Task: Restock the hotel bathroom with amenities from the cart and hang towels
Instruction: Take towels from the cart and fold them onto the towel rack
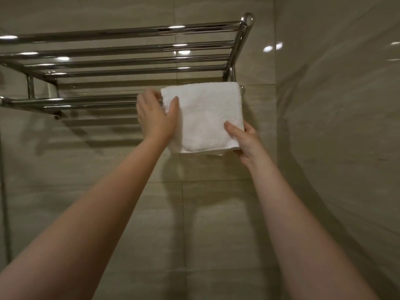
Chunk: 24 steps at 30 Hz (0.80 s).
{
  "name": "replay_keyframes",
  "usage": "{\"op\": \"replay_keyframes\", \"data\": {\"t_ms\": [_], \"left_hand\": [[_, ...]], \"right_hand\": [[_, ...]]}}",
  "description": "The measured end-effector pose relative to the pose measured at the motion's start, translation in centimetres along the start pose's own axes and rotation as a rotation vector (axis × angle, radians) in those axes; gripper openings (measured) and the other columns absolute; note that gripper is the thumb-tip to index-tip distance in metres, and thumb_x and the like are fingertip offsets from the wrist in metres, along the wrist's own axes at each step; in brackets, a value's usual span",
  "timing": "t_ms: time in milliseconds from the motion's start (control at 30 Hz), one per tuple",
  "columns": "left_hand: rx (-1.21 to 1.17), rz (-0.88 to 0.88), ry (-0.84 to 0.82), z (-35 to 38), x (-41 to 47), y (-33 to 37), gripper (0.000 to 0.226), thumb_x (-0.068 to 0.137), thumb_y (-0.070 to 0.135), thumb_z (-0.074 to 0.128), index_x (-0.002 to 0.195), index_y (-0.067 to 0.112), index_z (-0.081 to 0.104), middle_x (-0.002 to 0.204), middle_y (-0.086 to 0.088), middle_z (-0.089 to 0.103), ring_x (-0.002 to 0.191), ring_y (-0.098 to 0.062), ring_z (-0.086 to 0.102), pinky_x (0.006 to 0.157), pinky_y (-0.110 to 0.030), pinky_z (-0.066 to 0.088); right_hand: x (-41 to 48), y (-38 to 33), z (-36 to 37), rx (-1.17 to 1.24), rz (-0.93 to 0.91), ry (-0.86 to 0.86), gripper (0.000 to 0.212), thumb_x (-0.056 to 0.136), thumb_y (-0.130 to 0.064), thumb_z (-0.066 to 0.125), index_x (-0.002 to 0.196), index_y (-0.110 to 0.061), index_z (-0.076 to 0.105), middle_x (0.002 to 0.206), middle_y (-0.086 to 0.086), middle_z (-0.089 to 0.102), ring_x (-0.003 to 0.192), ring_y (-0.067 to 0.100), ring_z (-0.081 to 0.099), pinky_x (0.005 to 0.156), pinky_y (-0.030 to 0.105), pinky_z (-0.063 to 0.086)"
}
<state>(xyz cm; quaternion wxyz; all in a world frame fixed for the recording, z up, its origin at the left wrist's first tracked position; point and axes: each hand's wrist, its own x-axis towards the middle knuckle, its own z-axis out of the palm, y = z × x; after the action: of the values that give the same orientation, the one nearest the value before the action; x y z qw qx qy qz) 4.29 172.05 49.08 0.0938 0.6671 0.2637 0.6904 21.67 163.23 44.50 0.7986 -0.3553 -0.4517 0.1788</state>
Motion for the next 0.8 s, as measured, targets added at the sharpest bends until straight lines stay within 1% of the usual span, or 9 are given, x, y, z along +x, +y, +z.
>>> {"op": "replay_keyframes", "data": {"t_ms": [100, 200, 300, 433, 533, 600, 667, 733, 800], "left_hand": [[-0.308, -0.292, -0.023, -0.1, -0.9, -1.0, 0.029, 0.094, 0.037, 0.046, 0.109, 0.012, 0.045, 0.119, -0.008, 0.048, 0.098, -0.021, 0.052, 0.084, -0.032, 0.049], [-0.427, -0.458, -0.069, -0.7, -1.5, -1.4, 0.032, 0.098, 0.037, 0.041, 0.115, 0.01, 0.045, 0.112, -0.003, 0.048, 0.08, -0.008, 0.046, 0.063, -0.02, 0.037], [-0.44, -0.524, -0.083, -1.9, -2.2, -1.4, 0.032, 0.098, 0.039, 0.039, 0.113, 0.011, 0.045, 0.109, -0.002, 0.046, 0.091, -0.015, 0.046, 0.079, -0.028, 0.036], [-0.436, -0.535, -0.072, -4.1, -3.5, -1.3, 0.022, 0.095, 0.035, 0.045, 0.099, 0.014, 0.044, 0.101, -0.002, 0.049, 0.089, -0.017, 0.045, 0.078, -0.029, 0.035], [-0.455, -0.516, -0.1, -6.2, -5.2, -1.3, 0.019, 0.094, 0.032, 0.048, 0.094, 0.014, 0.047, 0.097, -0.003, 0.052, 0.086, -0.017, 0.047, 0.077, -0.027, 0.036], [-0.474, -0.514, -0.16, -7.9, -6.9, -1.2, 0.017, 0.093, 0.029, 0.049, 0.091, 0.013, 0.047, 0.086, 0.0, 0.052, 0.078, -0.015, 0.046, 0.073, -0.027, 0.036], [-0.503, -0.516, -0.253, -9.7, -8.6, -1.0, 0.016, 0.093, 0.026, 0.049, 0.082, 0.014, 0.048, 0.075, 0.004, 0.049, 0.074, -0.014, 0.045, 0.066, -0.027, 0.035], [-0.536, -0.508, -0.371, -11.4, -10.5, -0.5, 0.021, 0.091, 0.027, 0.05, 0.072, 0.019, 0.047, 0.073, 0.005, 0.05, 0.076, -0.015, 0.046, 0.064, -0.029, 0.035], [-0.586, -0.497, -0.5, -13.0, -12.3, 0.6, 0.025, 0.091, 0.027, 0.05, 0.067, 0.021, 0.047, 0.073, 0.003, 0.052, 0.078, -0.017, 0.048, 0.067, -0.03, 0.035]], "right_hand": [[-0.5, 0.0, 0.3, -0.012, 0.027, 0.043, 0.054, 0.08, -0.026, 0.074, 0.128, -0.011, 0.053, 0.116, 0.006, 0.066, 0.101, 0.021, 0.067, 0.094, 0.041, 0.053], [-1.0, 0.0, 0.5, -0.058, 0.038, 0.087, 0.08, 0.075, -0.041, 0.075, 0.141, -0.015, 0.038, 0.13, 0.004, 0.058, 0.113, 0.022, 0.06, 0.101, 0.045, 0.047], [-2.0, -0.5, 0.9, -0.121, 0.026, 0.147, 0.076, 0.08, -0.046, 0.069, 0.141, -0.018, 0.033, 0.135, 0.004, 0.052, 0.118, 0.022, 0.055, 0.105, 0.045, 0.043], [-4.3, -1.8, 2.0, -0.215, -0.041, 0.283, 0.067, 0.085, -0.042, 0.064, 0.138, -0.015, 0.035, 0.135, 0.002, 0.047, 0.118, 0.017, 0.051, 0.1, 0.034, 0.043], [-7.5, -2.6, 3.1, -0.333, -0.121, 0.463, 0.051, 0.084, -0.037, 0.064, 0.125, -0.015, 0.045, 0.123, 0.003, 0.053, 0.104, 0.016, 0.053, 0.088, 0.029, 0.044], [-10.1, -2.9, 3.8, -0.384, -0.163, 0.552, 0.031, 0.078, -0.036, 0.066, 0.1, -0.02, 0.052, 0.106, 0.004, 0.059, 0.093, 0.019, 0.057, 0.087, 0.036, 0.047], [-13.2, -3.6, 4.6, -0.437, -0.154, 0.579, 0.016, 0.076, -0.033, 0.064, 0.075, -0.023, 0.051, 0.083, 0.002, 0.061, 0.075, 0.019, 0.057, 0.074, 0.037, 0.048], [-16.8, -4.5, 5.7, -0.452, -0.102, 0.563, 0.021, 0.084, -0.023, 0.059, 0.066, -0.021, 0.05, 0.065, 0.002, 0.056, 0.051, 0.013, 0.052, 0.051, 0.022, 0.042], [-20.3, -5.7, 6.9, -0.462, -0.054, 0.568, 0.023, 0.089, -0.018, 0.055, 0.066, -0.017, 0.051, 0.059, 0.003, 0.052, 0.033, 0.004, 0.045, 0.038, 0.012, 0.032]]}}
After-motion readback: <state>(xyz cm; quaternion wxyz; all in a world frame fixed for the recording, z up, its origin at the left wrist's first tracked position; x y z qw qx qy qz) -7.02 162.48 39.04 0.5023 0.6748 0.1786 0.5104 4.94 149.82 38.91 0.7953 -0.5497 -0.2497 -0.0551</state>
